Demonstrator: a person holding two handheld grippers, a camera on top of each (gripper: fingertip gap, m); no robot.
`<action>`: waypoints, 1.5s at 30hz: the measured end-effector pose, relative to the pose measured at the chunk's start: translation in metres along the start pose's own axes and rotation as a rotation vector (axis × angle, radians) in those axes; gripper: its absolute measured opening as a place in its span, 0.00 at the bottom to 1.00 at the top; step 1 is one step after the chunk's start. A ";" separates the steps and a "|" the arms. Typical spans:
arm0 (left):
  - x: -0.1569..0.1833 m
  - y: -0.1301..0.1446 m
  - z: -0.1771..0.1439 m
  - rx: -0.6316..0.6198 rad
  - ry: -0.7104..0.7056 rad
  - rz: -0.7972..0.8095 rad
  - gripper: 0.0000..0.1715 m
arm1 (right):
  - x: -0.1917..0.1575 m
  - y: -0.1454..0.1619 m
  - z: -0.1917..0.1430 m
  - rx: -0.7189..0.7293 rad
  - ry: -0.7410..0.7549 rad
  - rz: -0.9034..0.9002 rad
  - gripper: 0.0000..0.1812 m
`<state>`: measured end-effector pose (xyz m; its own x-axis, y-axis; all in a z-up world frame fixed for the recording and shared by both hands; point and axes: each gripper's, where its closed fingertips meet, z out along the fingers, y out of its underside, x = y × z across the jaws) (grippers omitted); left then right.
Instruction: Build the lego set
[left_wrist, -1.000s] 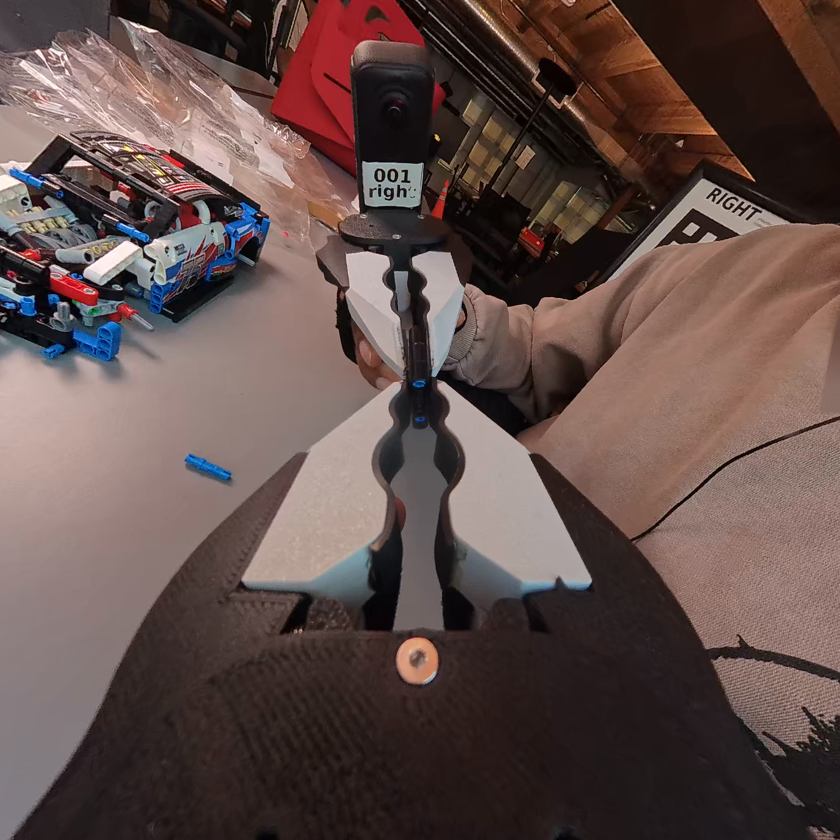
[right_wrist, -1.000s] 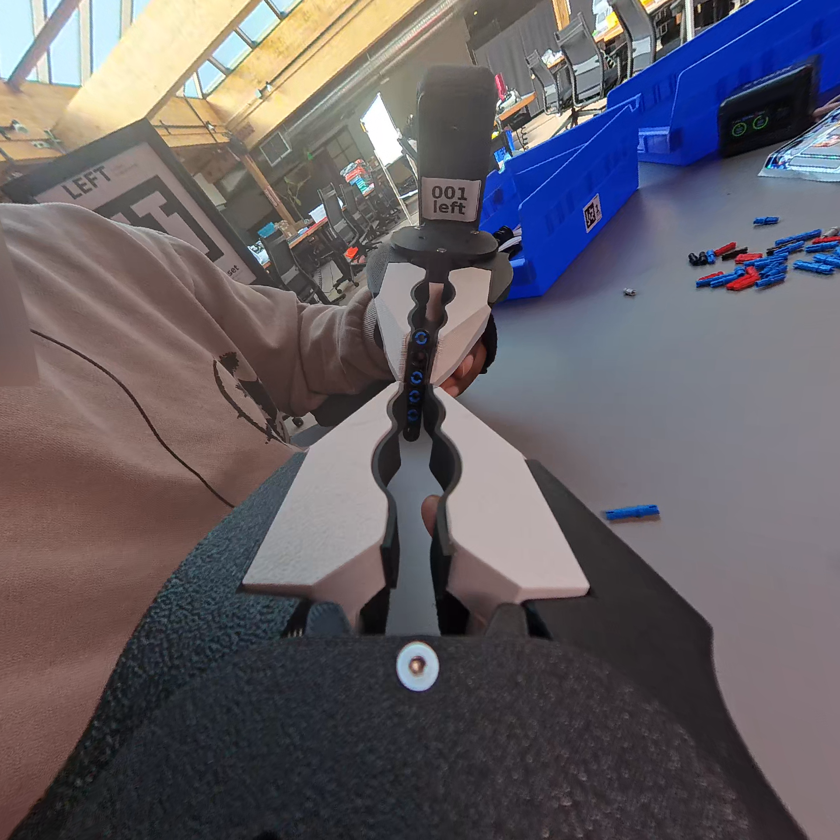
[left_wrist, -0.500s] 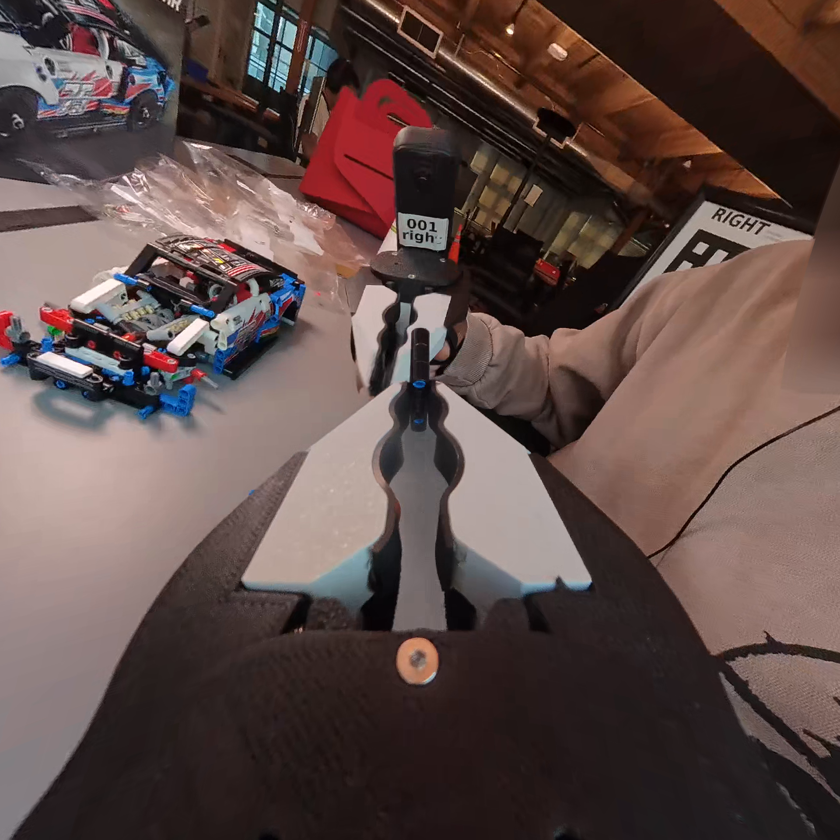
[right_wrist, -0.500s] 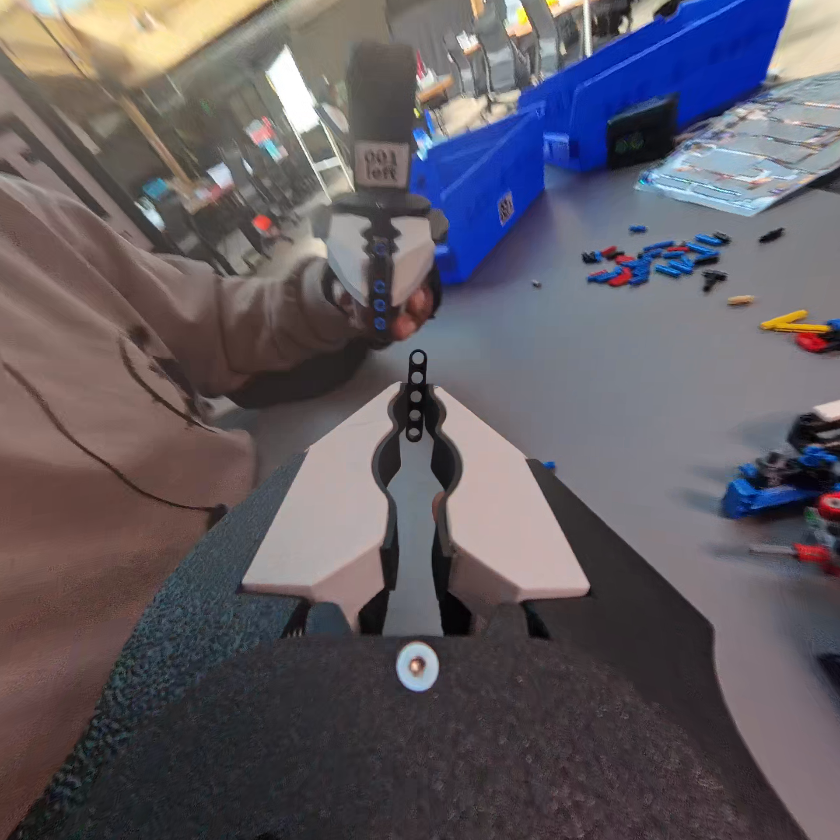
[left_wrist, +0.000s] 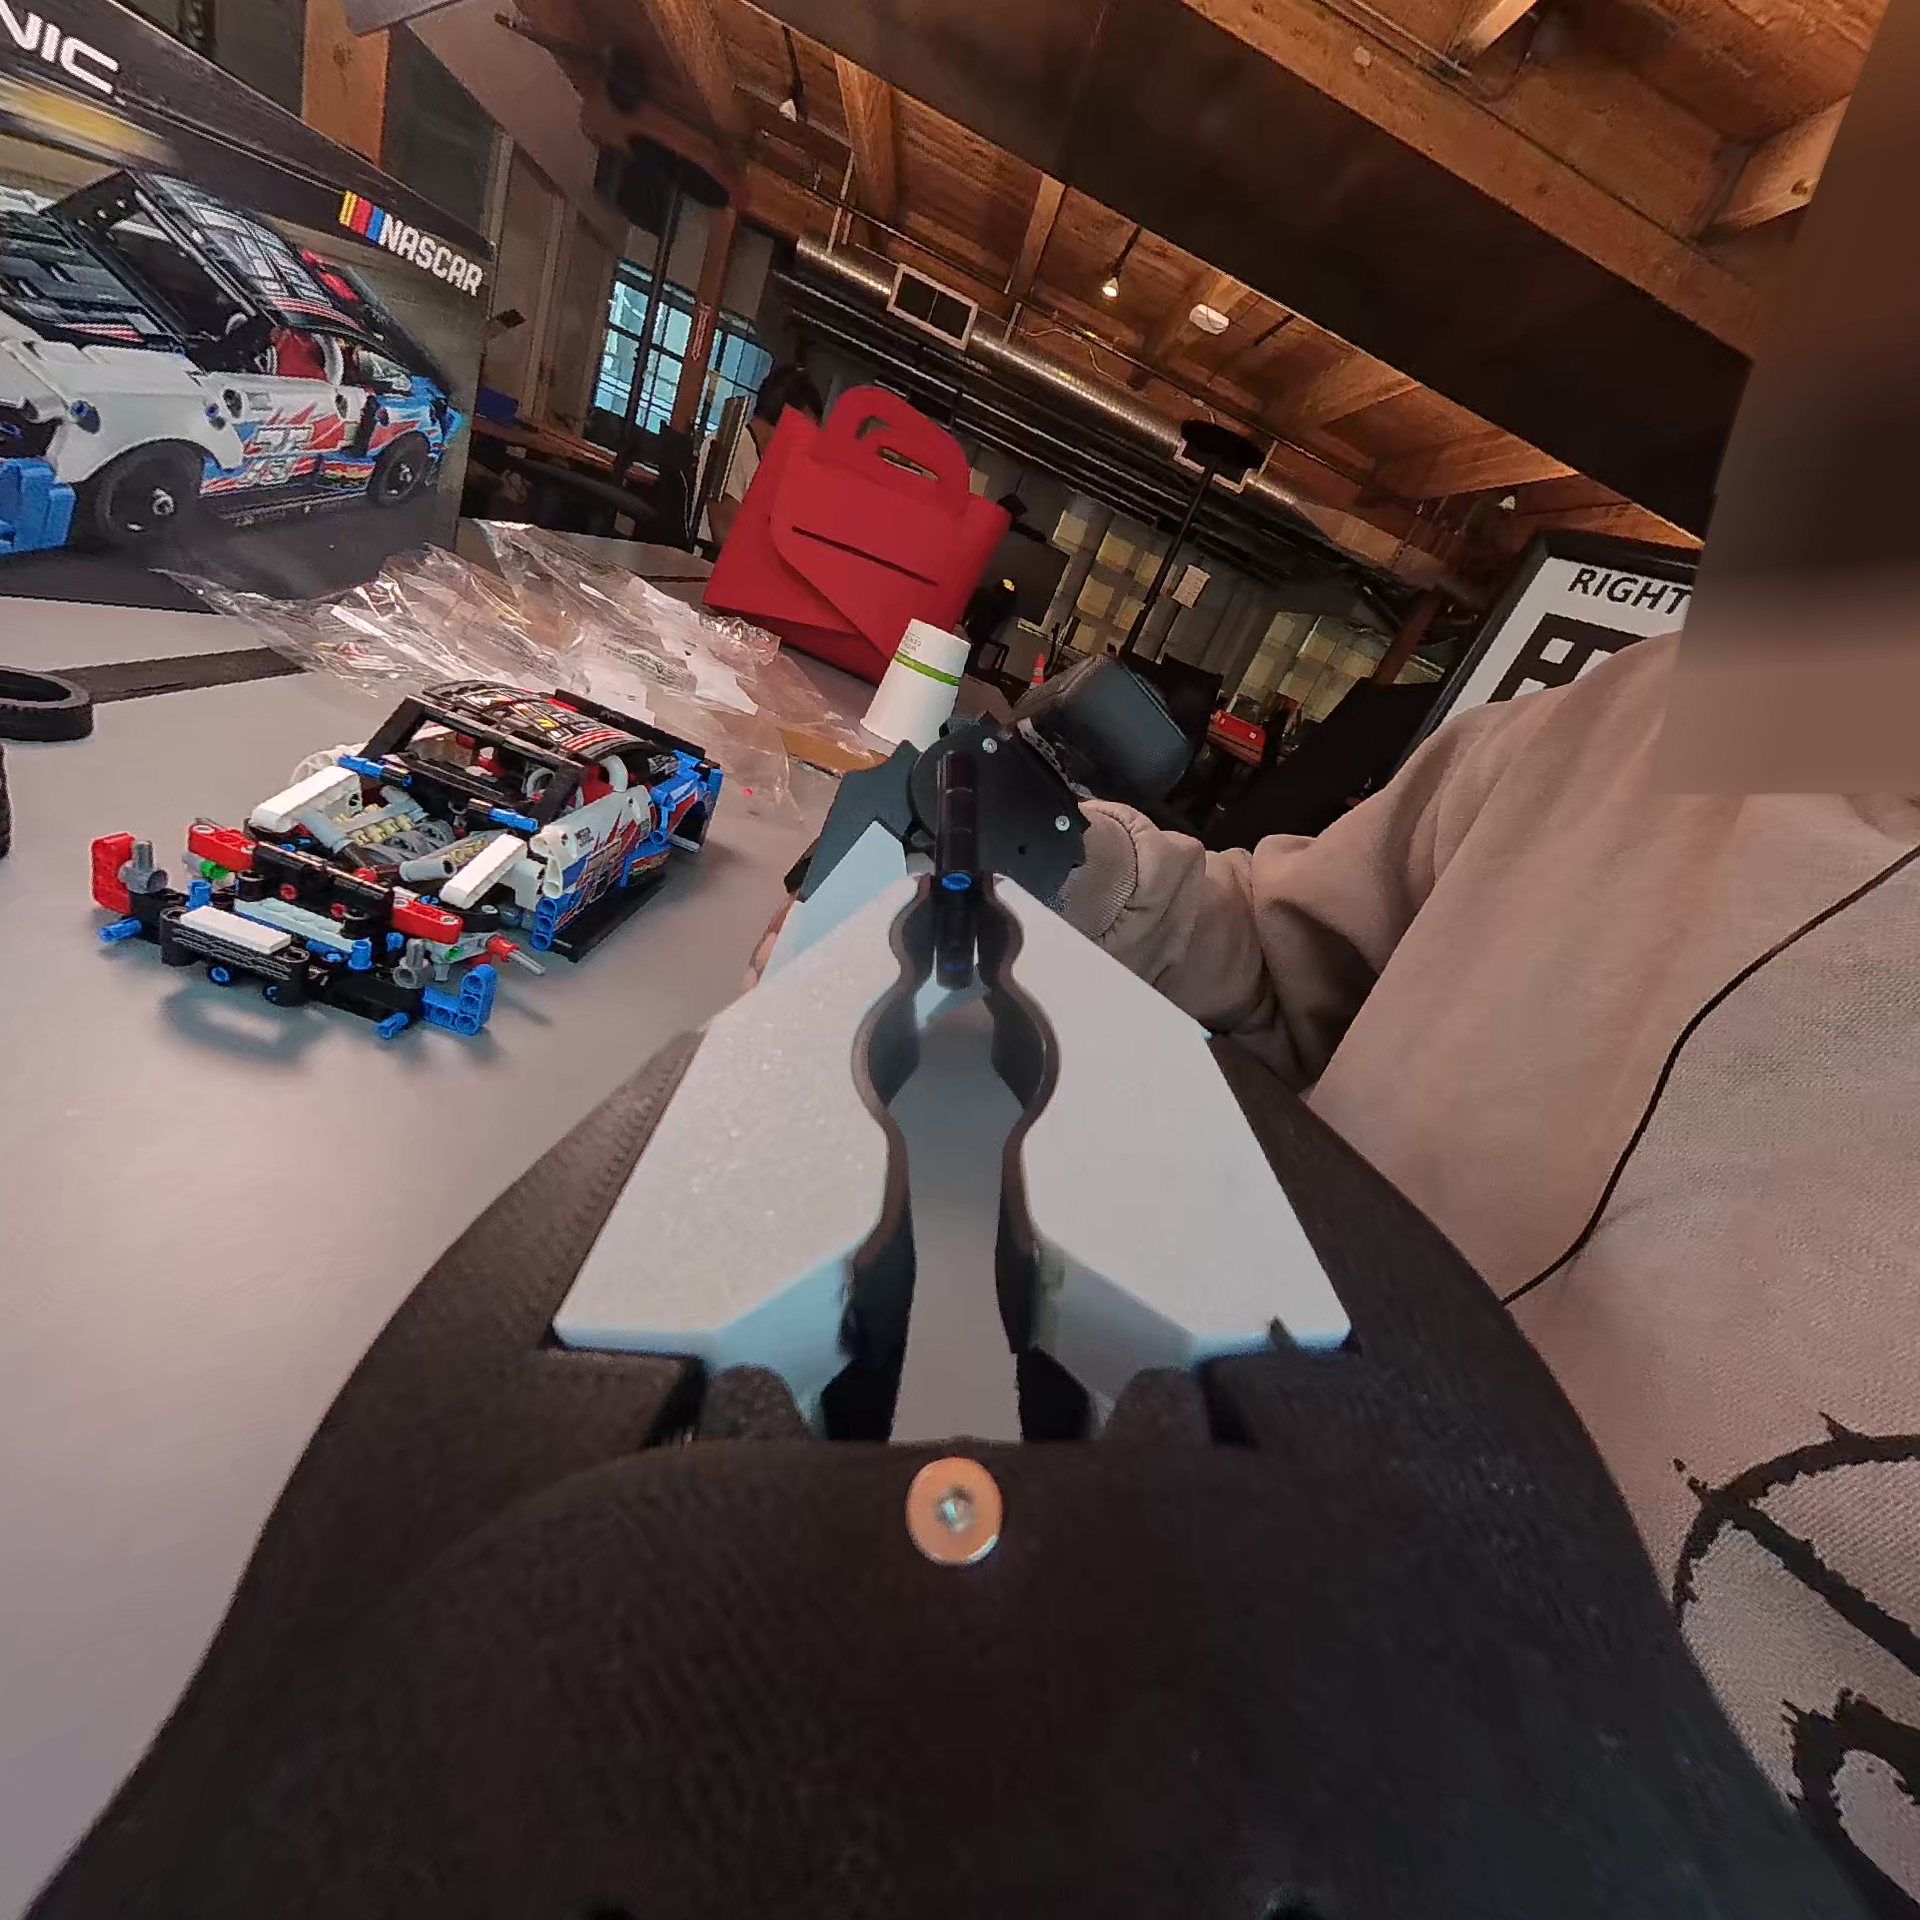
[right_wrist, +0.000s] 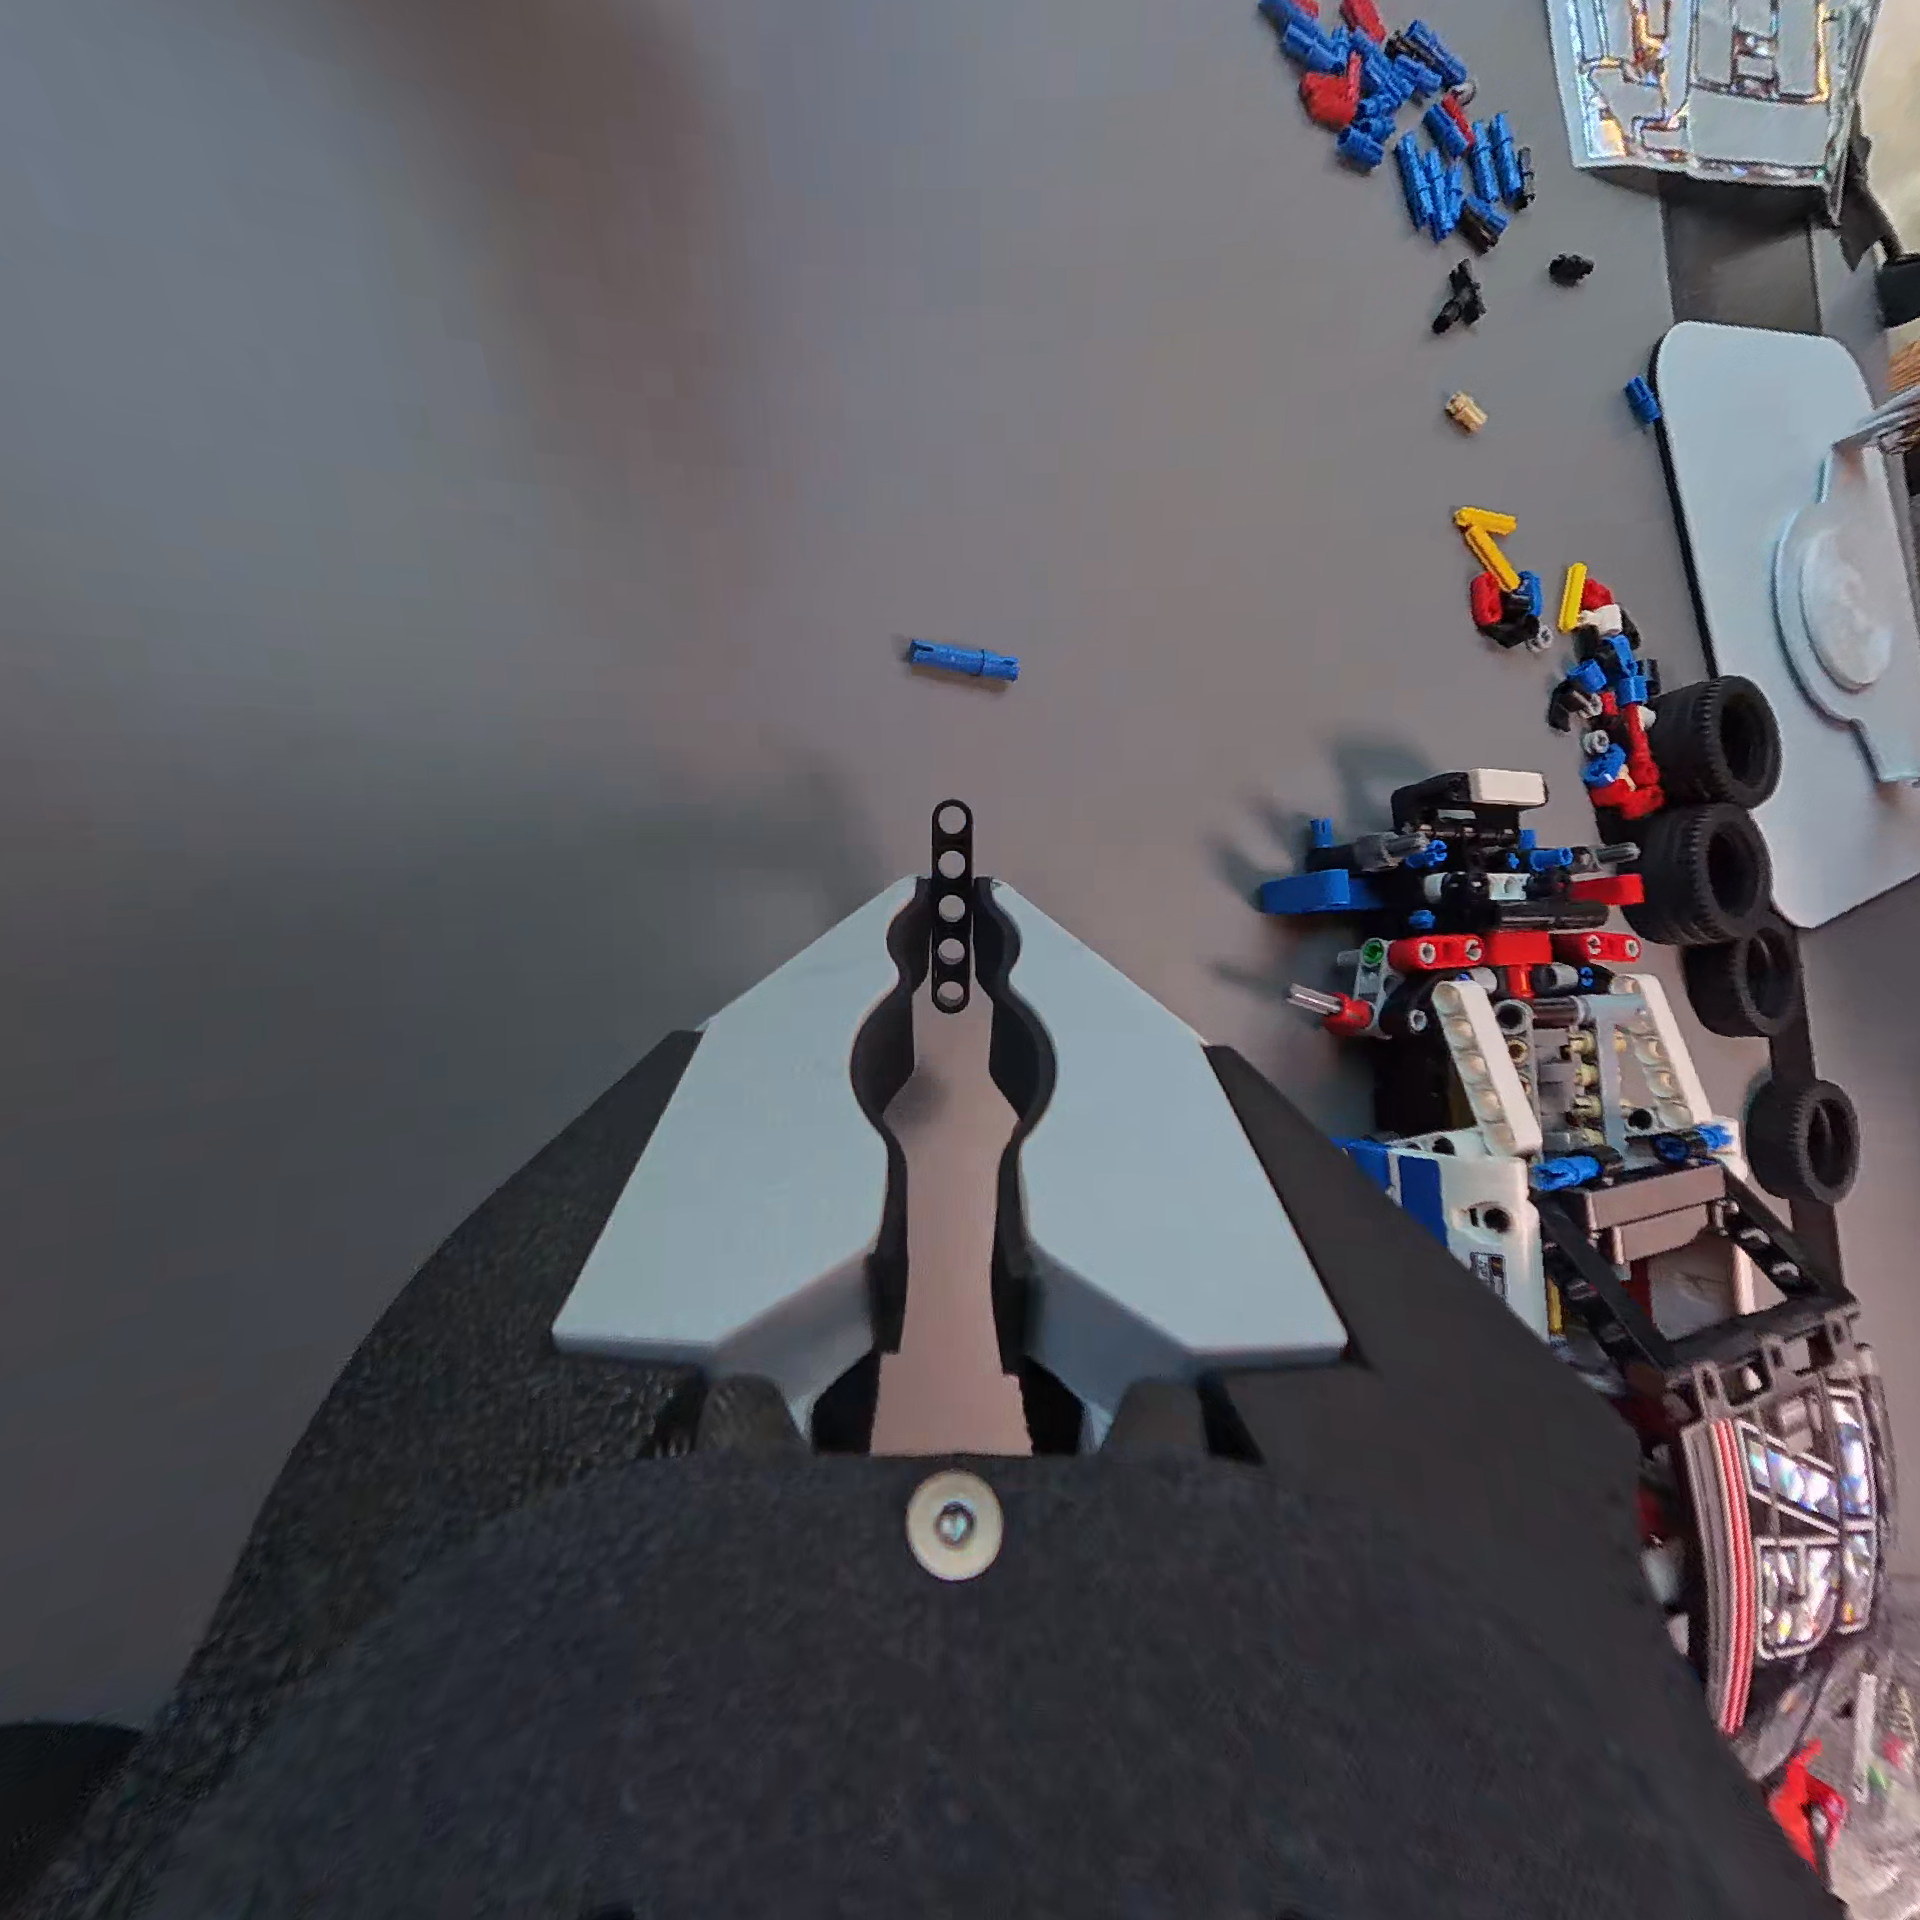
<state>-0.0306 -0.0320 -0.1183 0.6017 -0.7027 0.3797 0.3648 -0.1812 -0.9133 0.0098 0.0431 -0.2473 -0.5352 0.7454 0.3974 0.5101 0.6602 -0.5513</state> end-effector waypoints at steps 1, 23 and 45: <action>0.000 0.000 0.000 0.002 -0.002 0.003 0.03 | -0.001 0.002 0.001 -0.010 0.002 -0.010 0.03; 0.029 0.004 0.024 0.040 0.075 0.091 0.03 | -0.011 -0.127 -0.080 0.761 -0.345 0.434 0.03; -0.006 0.088 0.018 -0.544 -0.188 0.640 0.04 | -0.032 -0.065 -0.036 0.222 -0.132 -0.155 0.03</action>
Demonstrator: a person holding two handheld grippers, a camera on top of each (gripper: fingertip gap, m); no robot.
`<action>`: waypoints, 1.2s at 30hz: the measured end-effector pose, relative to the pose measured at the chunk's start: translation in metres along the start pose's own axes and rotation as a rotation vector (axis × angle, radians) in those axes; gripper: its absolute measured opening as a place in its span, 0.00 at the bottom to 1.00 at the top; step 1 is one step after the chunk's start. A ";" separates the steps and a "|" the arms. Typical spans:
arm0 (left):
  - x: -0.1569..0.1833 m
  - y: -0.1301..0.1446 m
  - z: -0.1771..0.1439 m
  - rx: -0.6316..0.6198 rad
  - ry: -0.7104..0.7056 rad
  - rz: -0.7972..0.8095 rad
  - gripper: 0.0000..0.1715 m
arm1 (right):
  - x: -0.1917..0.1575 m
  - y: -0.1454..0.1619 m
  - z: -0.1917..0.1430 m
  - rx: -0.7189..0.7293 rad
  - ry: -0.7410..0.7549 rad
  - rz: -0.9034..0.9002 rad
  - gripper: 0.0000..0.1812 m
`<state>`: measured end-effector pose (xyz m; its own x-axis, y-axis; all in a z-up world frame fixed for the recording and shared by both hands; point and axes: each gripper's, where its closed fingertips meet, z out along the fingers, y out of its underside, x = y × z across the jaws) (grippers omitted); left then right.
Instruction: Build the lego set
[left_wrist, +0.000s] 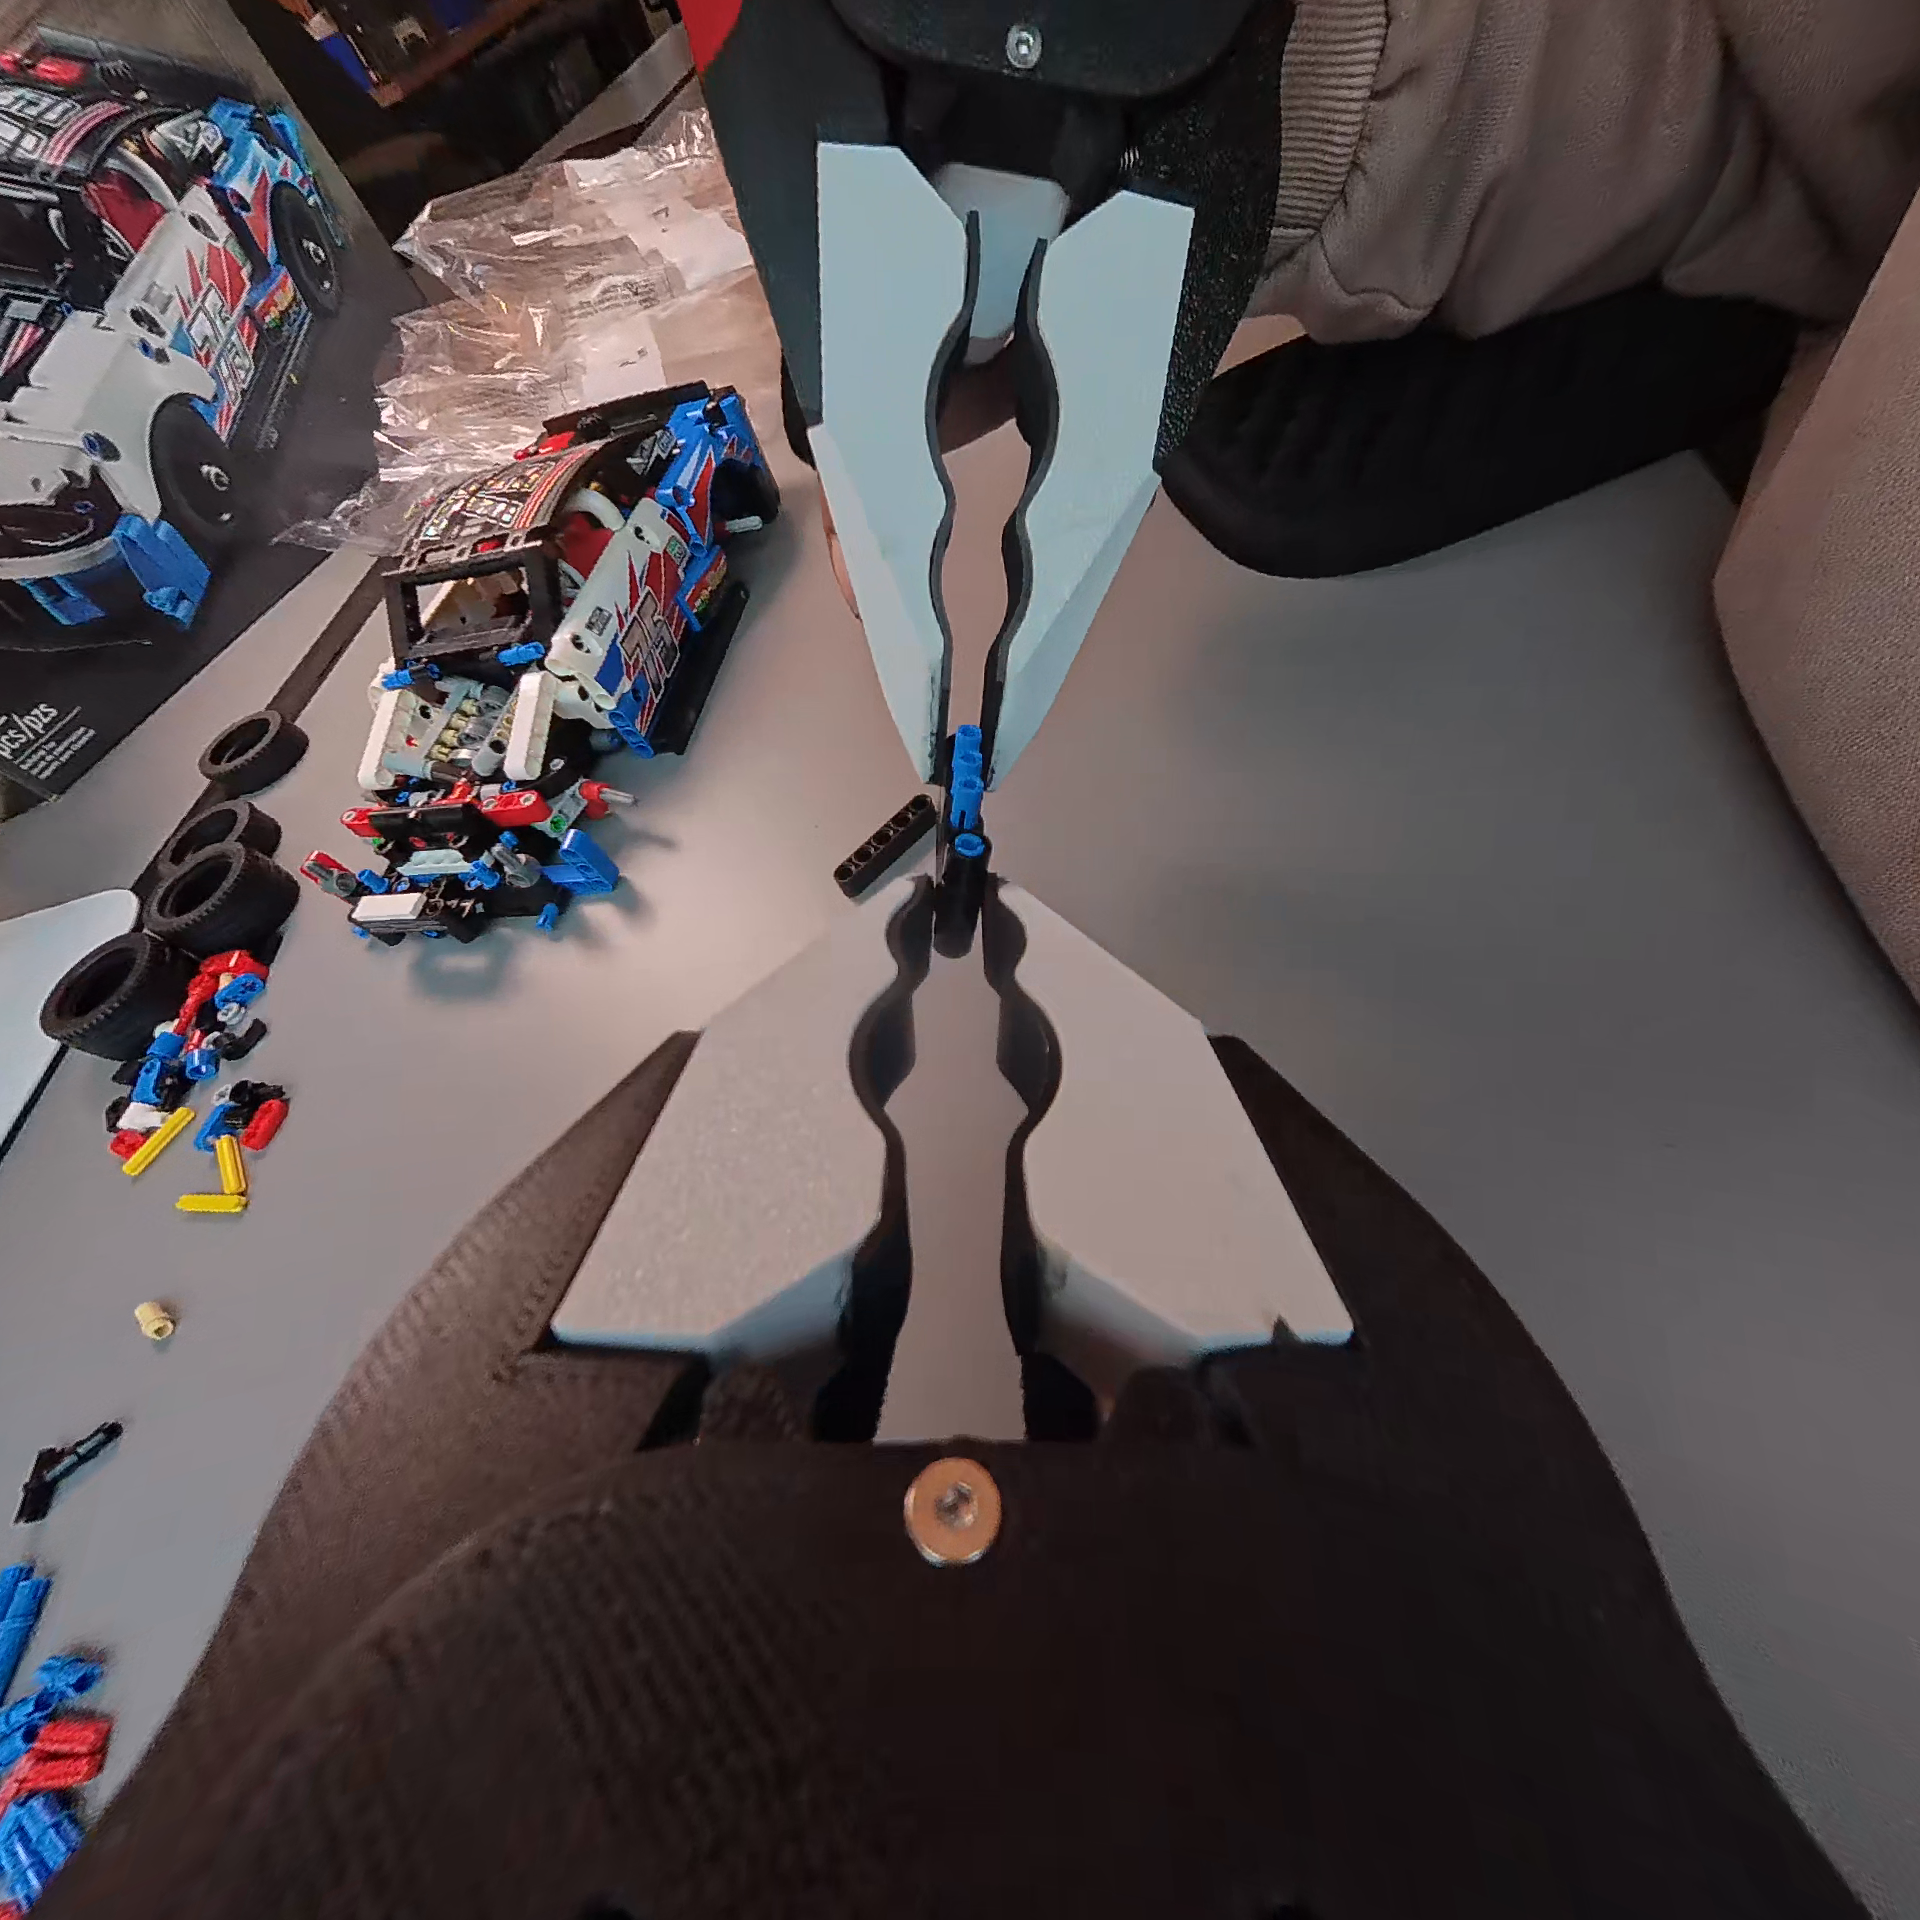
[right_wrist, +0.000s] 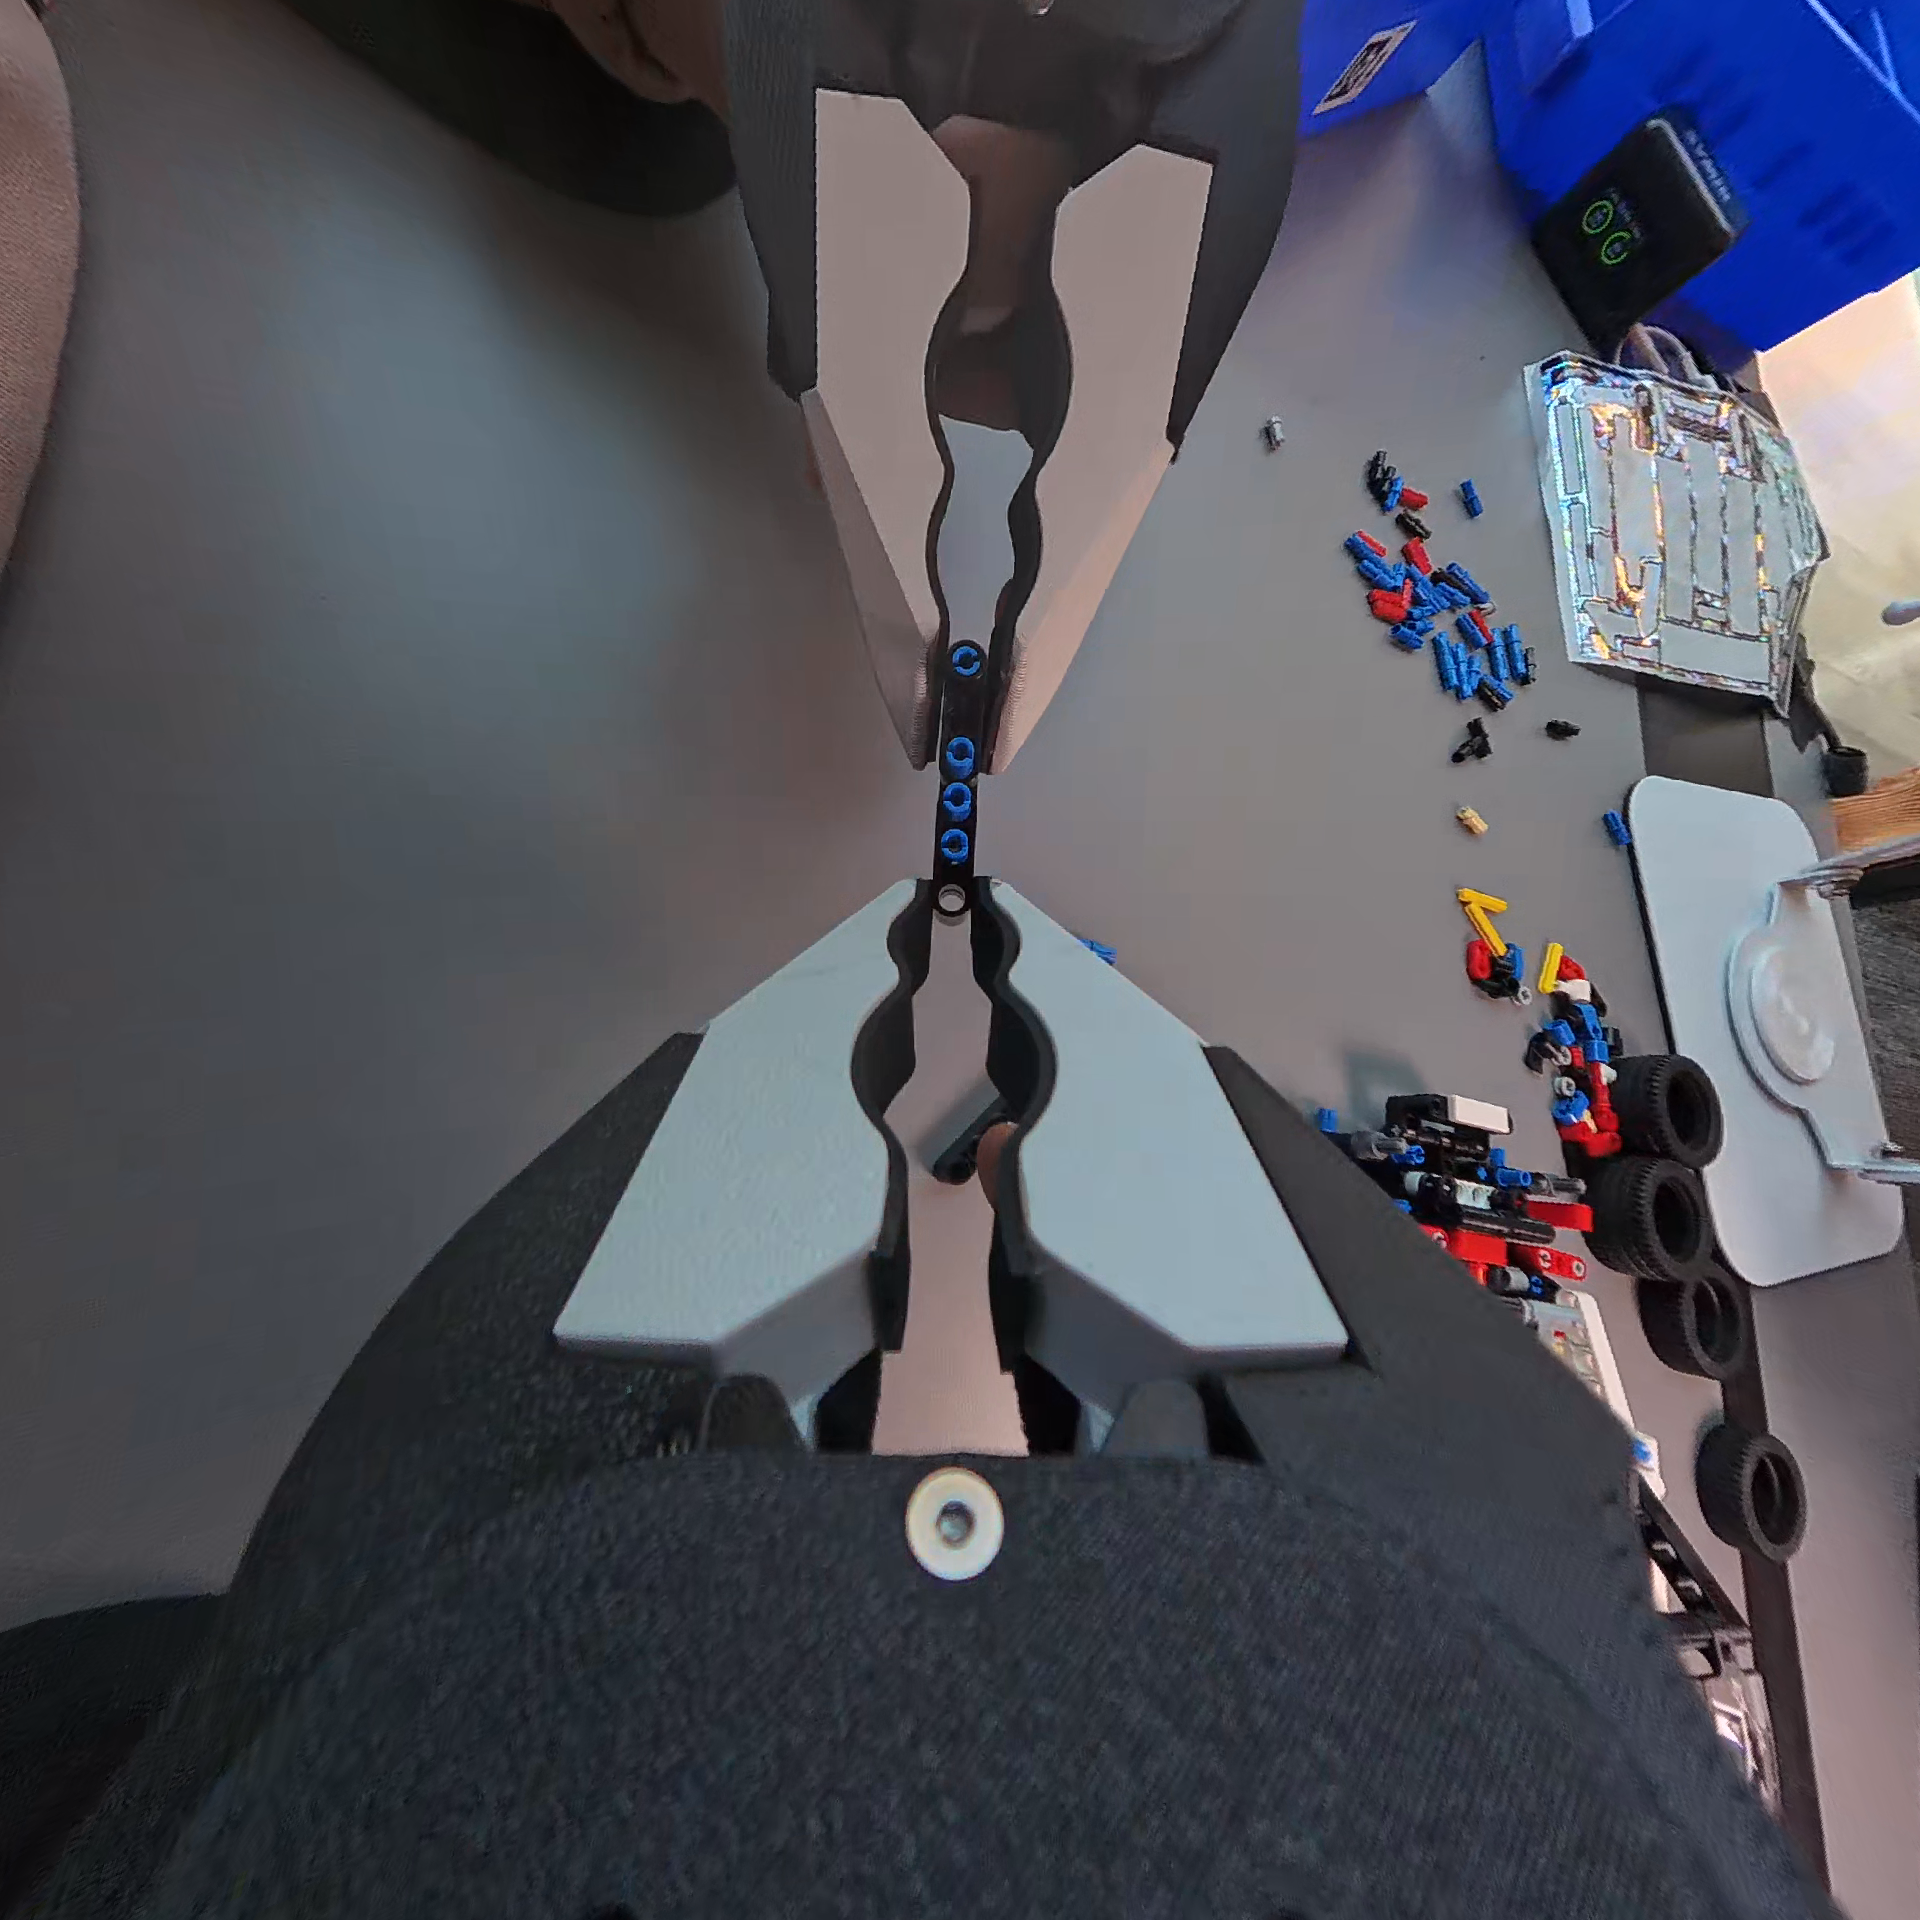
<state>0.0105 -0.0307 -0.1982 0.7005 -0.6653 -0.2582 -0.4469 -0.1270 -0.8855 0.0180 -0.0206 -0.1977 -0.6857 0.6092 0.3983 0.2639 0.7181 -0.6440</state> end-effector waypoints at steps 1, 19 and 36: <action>0.000 0.000 0.000 0.002 -0.002 0.004 0.04 | 0.000 0.000 0.000 -0.003 -0.004 0.000 0.03; -0.064 0.011 -0.051 0.031 -0.295 0.130 0.03 | 0.043 0.033 0.005 0.075 -0.097 0.336 0.07; -0.071 0.026 -0.055 -0.009 -0.299 0.089 0.03 | 0.027 0.051 0.065 -0.233 -0.431 0.084 0.02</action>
